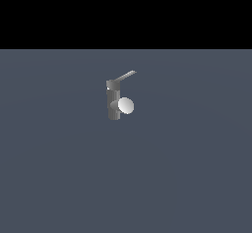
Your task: Turn on the faucet by rotating a designated handle.
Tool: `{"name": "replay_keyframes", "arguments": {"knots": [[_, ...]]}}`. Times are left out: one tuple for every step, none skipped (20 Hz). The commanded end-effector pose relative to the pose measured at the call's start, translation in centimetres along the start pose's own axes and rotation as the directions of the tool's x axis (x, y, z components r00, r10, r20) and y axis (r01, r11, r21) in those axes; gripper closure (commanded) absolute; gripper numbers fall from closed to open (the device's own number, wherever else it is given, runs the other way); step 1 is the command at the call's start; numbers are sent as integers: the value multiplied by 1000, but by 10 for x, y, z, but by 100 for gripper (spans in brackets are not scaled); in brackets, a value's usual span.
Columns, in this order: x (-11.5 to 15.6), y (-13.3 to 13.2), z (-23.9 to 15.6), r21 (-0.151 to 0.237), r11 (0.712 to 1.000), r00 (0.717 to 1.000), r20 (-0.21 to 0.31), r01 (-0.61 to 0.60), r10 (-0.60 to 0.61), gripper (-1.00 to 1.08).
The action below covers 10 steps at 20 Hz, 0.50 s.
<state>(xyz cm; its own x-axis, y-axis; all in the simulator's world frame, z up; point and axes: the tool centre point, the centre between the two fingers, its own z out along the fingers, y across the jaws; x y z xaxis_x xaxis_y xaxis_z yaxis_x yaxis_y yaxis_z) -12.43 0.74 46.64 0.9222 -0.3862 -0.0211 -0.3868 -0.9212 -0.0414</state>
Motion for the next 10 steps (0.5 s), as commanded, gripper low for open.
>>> {"name": "replay_keyframes", "arguments": {"knots": [[20, -7, 9, 1, 998, 998, 0, -62, 62, 108], [28, -10, 13, 1, 996, 996, 0, -86, 86, 108], [36, -12, 17, 1, 994, 994, 0, -110, 110, 108], [44, -15, 21, 1, 991, 991, 0, -135, 135, 108], [52, -18, 26, 1, 987, 987, 0, -159, 159, 108], [60, -20, 30, 1, 983, 983, 0, -183, 183, 108], [68, -22, 35, 1, 978, 978, -1, -207, 207, 108], [76, -25, 40, 1, 973, 973, -1, -230, 230, 108], [83, -27, 46, 0, 967, 967, -1, -254, 254, 108], [91, -30, 51, 0, 961, 961, -2, -277, 277, 108]]}}
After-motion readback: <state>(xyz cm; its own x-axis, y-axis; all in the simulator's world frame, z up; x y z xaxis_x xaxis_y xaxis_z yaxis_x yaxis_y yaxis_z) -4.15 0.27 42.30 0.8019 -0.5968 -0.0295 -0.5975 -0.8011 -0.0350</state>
